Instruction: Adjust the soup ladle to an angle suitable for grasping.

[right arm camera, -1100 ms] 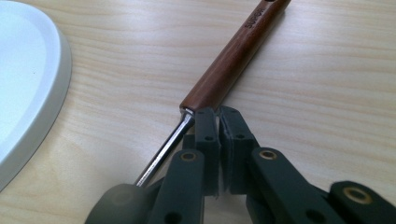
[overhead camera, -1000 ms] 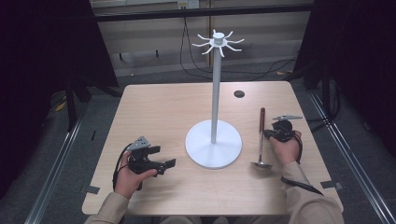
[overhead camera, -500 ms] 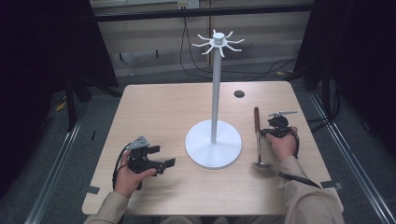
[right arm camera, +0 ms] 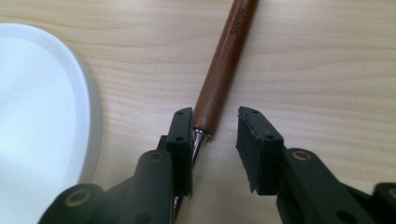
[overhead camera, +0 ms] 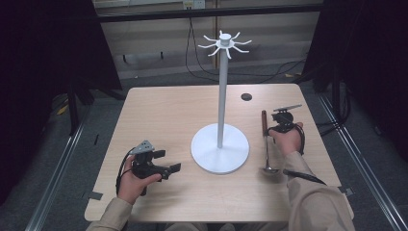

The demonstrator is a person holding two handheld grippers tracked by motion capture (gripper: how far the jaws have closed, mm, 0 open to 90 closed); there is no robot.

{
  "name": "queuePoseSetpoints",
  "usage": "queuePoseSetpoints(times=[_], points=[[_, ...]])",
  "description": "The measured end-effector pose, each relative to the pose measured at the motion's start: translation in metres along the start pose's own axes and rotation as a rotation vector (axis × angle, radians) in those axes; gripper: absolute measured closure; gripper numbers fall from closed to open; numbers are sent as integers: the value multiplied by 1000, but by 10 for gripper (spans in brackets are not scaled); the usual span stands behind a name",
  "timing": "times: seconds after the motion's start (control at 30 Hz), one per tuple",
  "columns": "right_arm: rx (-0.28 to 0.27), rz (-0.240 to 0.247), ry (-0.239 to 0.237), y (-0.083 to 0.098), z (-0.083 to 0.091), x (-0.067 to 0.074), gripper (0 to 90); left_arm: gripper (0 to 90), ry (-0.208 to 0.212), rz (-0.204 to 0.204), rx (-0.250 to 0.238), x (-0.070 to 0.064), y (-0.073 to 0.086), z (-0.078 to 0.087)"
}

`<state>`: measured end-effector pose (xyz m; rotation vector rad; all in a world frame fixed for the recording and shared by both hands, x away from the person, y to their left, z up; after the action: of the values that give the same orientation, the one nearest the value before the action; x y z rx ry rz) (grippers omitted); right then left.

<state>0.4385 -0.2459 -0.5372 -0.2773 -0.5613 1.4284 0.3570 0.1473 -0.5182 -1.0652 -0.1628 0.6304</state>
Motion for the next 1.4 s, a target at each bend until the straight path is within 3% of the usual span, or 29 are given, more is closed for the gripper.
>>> queuePoseSetpoints(times=[0.3,0.33,0.37,0.47,0.5,0.57,0.77,0.83,0.9,1.03,1.1,1.13,1.33,1.4], points=[[84,-28,52,0,-18,8,595,32,-3,2,3,3,1,1],[96,-33,64,0,-20,8,585,32,1,4,-4,4,1,1],[113,-32,106,-2,-22,10,542,32,1,4,-4,4,1,1],[136,-22,135,-2,-23,13,529,32,-4,3,-3,5,1,2],[149,-10,162,-2,-24,14,563,32,-6,4,-7,6,0,2],[169,7,151,-2,-23,19,713,32,-6,3,-11,6,0,3],[159,-4,143,-1,-23,20,746,32,-8,2,-12,5,0,5],[154,38,145,1,-20,18,747,32,-13,-10,-9,4,0,7],[131,27,99,3,-16,19,747,32,-13,-9,-12,3,-1,7],[92,36,59,2,-6,20,747,32,-12,-19,-6,1,0,6],[33,40,5,-1,6,22,747,32,-11,-18,-5,0,-1,4],[33,40,5,-1,6,22,747,32,-11,-18,-5,0,-1,4],[-116,55,-105,-6,37,24,747,32,0,-26,-5,-4,-3,1],[-135,55,-117,-7,40,24,747,32,0,-25,-5,-5,-3,0]])
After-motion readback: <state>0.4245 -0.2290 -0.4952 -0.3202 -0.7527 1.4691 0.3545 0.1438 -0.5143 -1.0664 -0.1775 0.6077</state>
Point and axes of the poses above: each handheld gripper's, and its own axes: z roughly backward along the jaws, y roughly out of its underside, x roughly to its left, the point moved 8 cm from there along -z, roughly forward along the jaws, and after that the axes turned 8 degrees about -z, right-handed, at the moved point
